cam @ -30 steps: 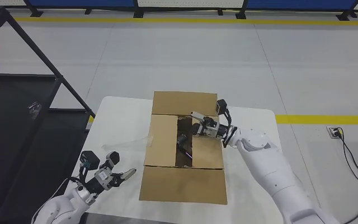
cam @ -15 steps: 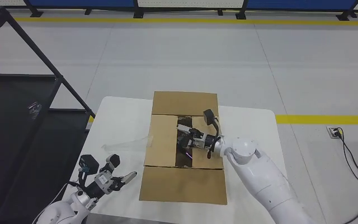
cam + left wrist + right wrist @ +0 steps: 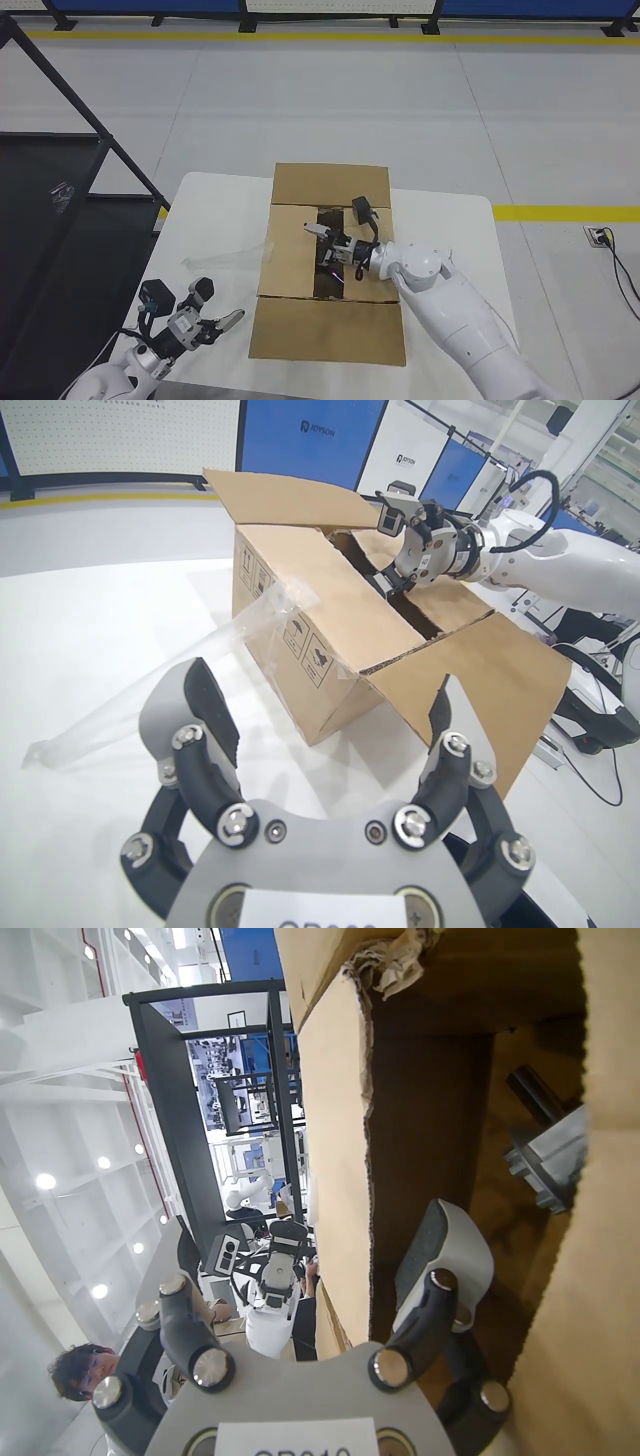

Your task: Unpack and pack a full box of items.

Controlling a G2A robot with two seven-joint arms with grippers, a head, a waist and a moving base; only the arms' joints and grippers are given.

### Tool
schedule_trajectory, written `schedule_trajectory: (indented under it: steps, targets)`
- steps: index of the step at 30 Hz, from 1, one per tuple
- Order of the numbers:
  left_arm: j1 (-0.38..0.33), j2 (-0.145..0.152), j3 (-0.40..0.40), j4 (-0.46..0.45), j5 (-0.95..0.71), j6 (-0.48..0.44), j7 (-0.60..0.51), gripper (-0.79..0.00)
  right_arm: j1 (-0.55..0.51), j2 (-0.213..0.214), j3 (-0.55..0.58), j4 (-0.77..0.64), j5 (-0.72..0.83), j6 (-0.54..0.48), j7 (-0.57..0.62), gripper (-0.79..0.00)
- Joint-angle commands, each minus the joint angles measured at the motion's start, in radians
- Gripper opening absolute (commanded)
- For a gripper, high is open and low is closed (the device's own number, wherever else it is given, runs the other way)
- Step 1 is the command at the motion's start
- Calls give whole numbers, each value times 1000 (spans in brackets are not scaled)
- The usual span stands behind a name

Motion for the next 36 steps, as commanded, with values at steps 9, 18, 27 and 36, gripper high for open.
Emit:
schedule_trajectory:
  steps: [9,18,27,36]
  targets:
    - [12,1,2,-46,33,2,-4,0,-5,-10,29,-41,79,-20,29,0]
    - [16,-1,27,-106,58,62,-50,0,-66,-9,63,-192,101,-46,-32,0]
    - [1,-8,66,-164,67,190,-96,0,-134,-9,63,-343,33,-75,-111,0]
    - [-64,-15,121,-160,77,281,-183,0,-164,-22,26,-396,-13,-96,-158,0]
